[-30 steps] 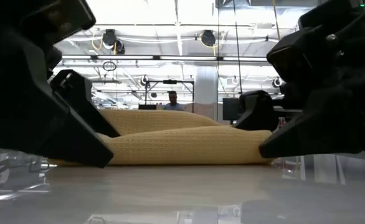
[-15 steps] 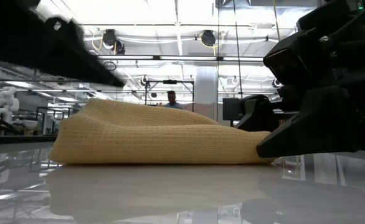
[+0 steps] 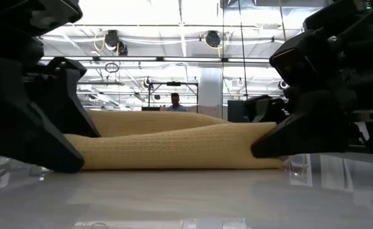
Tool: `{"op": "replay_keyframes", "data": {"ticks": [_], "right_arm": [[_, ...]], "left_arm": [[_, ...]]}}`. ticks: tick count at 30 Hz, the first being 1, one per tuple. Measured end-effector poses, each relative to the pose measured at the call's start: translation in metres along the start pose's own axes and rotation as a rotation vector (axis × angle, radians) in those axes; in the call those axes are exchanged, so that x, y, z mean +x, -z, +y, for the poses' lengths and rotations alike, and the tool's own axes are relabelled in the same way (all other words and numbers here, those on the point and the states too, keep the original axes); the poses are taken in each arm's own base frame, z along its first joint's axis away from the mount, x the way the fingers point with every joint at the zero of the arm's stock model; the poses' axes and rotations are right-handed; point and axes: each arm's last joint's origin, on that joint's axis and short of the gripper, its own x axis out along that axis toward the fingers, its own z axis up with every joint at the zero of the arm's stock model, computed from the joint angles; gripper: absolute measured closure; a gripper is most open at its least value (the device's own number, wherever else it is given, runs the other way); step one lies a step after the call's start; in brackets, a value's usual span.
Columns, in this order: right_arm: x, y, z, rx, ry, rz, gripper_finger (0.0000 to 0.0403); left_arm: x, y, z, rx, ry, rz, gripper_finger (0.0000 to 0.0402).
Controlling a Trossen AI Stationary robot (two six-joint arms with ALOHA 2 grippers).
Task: Roll towel
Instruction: Roll the yellow towel
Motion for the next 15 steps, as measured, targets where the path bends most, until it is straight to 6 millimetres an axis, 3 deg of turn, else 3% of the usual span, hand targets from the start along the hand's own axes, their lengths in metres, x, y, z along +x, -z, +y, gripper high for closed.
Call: {"op": "replay_keyframes", "data": {"ticks": [6,8,15], "right_arm": [[0.000,-0.006,0.001,0.007,-0.046,-0.020,0.0365],[-0.001,-0.010,0.002,0.017,-0.059,-0.032,0.0389],[-0.011,-0.031,-0.001,0.073,-0.059,-0.082,0.0377]], "left_arm": [[0.004,-0.002,0.006,0.002,-0.014,0.013,0.0331],[0.003,-0.003,0.006,-0.002,-0.013,0.010,0.0375],[-0.018,-0.023,0.010,-0.071,0.029,-0.071,0.0369]]}}
